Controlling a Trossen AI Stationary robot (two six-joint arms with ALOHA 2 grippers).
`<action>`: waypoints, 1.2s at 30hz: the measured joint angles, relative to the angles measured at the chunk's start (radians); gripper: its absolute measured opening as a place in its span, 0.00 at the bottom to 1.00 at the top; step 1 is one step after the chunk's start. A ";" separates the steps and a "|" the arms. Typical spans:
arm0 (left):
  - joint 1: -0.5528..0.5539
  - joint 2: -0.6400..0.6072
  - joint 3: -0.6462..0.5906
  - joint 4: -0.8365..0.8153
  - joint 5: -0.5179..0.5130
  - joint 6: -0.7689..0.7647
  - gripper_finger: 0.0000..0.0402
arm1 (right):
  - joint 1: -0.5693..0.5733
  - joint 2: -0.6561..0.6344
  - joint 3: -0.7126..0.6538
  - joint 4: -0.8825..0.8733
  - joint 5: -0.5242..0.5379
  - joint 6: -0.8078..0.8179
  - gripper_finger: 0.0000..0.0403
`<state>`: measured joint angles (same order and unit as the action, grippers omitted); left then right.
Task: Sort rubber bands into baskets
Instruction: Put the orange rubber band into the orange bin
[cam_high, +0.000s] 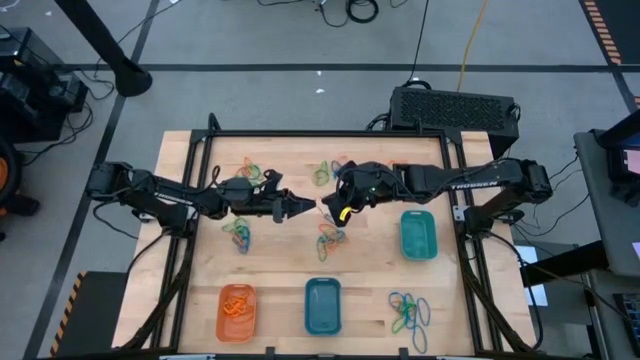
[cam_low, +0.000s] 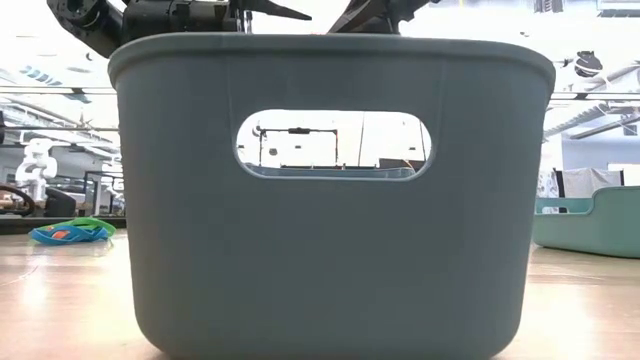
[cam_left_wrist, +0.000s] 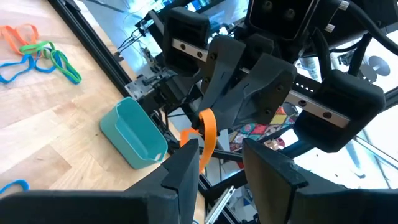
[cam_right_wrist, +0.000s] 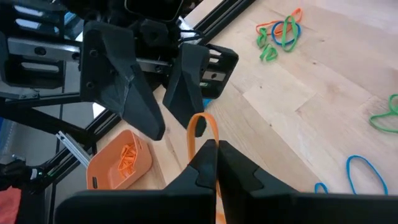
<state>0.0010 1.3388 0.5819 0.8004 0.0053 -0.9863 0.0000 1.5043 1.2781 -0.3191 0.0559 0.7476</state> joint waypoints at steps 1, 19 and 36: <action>0.000 0.000 0.000 0.000 0.000 0.000 0.32 | -0.001 0.000 0.000 0.000 0.000 0.000 0.00; 0.000 0.040 0.039 -0.005 -0.029 0.043 0.32 | -0.007 0.000 0.000 0.000 0.000 0.000 0.00; -0.001 0.069 0.055 -0.022 0.019 0.078 0.03 | -0.007 0.000 0.000 -0.001 -0.006 -0.012 0.00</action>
<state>-0.0005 1.4082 0.6365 0.7780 0.0242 -0.9081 -0.0071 1.5042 1.2781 -0.3197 0.0502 0.7352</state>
